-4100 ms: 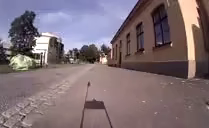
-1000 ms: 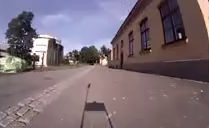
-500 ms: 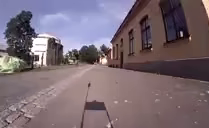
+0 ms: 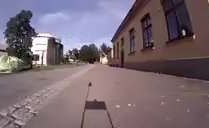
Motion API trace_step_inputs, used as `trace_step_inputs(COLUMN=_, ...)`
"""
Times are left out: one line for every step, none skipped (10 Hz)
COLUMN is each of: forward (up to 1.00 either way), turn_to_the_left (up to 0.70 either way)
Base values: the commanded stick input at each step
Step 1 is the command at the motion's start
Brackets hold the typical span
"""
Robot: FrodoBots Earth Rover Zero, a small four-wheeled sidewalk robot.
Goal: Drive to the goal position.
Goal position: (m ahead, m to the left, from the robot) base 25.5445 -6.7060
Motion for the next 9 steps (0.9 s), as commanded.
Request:
trace_step_inputs(forward=0.45, turn_to_the_left=0.00)
trace_step_inputs(forward=0.45, turn_to_the_left=0.00)
trace_step_inputs(forward=0.45, turn_to_the_left=0.00)
trace_step_inputs(forward=0.45, turn_to_the_left=0.00)
trace_step_inputs(forward=0.45, turn_to_the_left=0.00)
trace_step_inputs(forward=0.45, turn_to_the_left=0.00)
trace_step_inputs(forward=0.45, turn_to_the_left=0.00)
trace_step_inputs(forward=0.45, turn_to_the_left=0.00)
trace_step_inputs(forward=0.45, turn_to_the_left=0.00)
